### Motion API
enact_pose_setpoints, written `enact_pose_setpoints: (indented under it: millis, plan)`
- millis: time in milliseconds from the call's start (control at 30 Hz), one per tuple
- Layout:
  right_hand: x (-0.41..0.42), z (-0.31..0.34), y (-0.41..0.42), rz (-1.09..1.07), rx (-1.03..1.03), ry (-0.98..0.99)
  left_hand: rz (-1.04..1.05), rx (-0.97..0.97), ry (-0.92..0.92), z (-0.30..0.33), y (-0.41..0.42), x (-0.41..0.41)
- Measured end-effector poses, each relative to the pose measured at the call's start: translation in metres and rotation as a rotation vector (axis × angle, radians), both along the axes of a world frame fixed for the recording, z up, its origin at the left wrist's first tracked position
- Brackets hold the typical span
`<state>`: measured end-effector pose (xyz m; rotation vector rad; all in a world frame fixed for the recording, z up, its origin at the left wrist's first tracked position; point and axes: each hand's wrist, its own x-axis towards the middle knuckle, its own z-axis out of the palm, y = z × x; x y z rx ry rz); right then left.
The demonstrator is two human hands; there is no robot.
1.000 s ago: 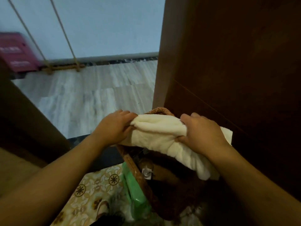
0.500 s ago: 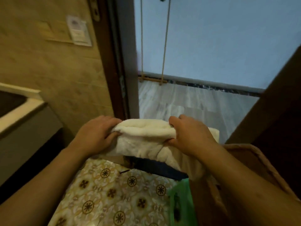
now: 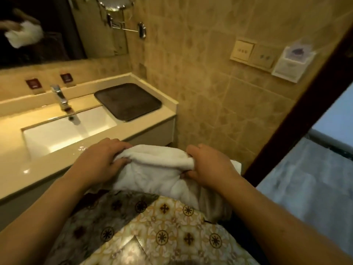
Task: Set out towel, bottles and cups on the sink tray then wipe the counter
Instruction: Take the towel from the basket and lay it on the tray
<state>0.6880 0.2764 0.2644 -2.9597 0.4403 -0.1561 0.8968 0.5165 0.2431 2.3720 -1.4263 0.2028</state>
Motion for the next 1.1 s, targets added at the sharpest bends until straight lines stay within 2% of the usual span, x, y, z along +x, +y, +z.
enact_pose_setpoints:
  millis: [167, 333, 633, 867, 1100]
  plan:
    - [0.092, -0.006, 0.014, 0.117, 0.025, -0.004, 0.136, 0.038, -0.013, -0.001, 0.031, 0.068]
    - [0.161, -0.023, -0.007, 0.170, 0.086, -0.002, 0.209, 0.092, -0.010, -0.004, 0.016, 0.121]
    - [0.286, -0.059, -0.114, 0.239, 0.235, -0.017, 0.303, 0.200, -0.055, -0.004, -0.082, 0.222]
    - [0.385, -0.070, -0.190, 0.194, 0.280, -0.028, 0.332, 0.302, -0.087, 0.009, -0.175, 0.315]
    - [0.474, -0.082, -0.228, 0.071, 0.321, 0.008, 0.292, 0.384, -0.166, -0.004, -0.243, 0.430]
